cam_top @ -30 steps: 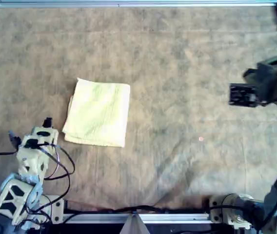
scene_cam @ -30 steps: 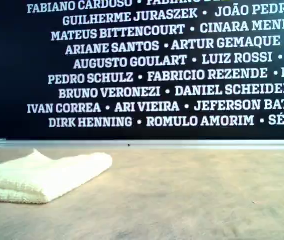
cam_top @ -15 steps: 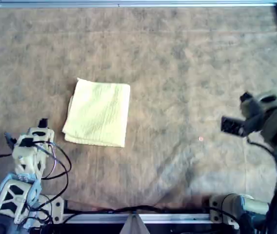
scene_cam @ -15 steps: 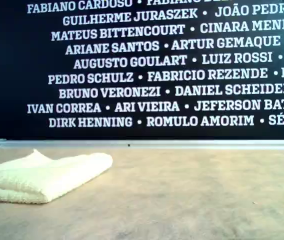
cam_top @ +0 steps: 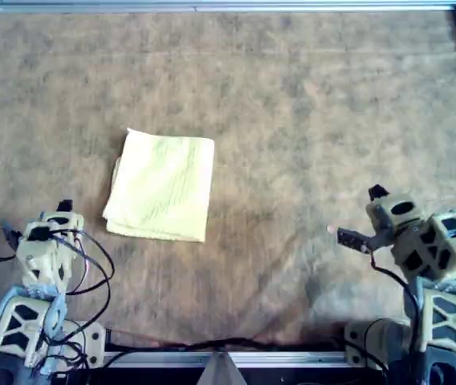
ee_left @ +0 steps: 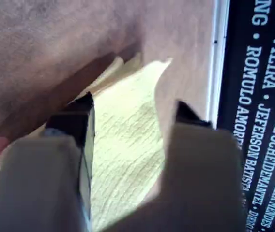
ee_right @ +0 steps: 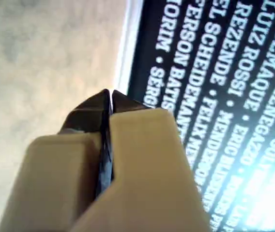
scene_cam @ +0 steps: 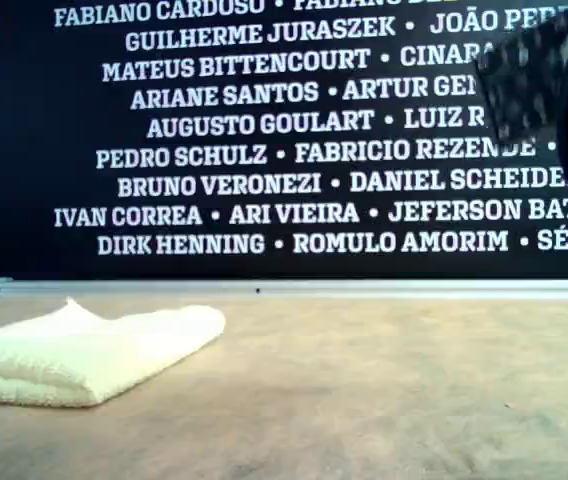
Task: Fold a cloth
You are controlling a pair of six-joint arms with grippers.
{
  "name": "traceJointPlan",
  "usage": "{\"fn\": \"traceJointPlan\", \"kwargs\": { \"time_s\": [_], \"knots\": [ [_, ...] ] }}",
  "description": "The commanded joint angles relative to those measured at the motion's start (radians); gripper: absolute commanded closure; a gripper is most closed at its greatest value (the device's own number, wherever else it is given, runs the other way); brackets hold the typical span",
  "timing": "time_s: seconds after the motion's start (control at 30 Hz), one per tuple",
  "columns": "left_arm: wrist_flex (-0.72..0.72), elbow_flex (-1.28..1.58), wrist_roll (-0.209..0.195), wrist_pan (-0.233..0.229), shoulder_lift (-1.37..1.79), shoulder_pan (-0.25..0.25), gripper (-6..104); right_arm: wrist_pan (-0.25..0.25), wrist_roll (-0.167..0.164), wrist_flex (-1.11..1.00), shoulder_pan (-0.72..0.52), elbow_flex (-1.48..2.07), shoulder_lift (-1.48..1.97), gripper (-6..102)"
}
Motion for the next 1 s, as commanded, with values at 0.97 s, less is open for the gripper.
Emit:
{"fn": "traceJointPlan", "kwargs": {
  "time_s": [0.97],
  "knots": [
    [0.227, -0.015, 0.005, -0.006, 0.018, 0.029, 98, 0.005, 0.003, 0.282, -0.014, 0.190, 0.256, 97]
  ]
}}
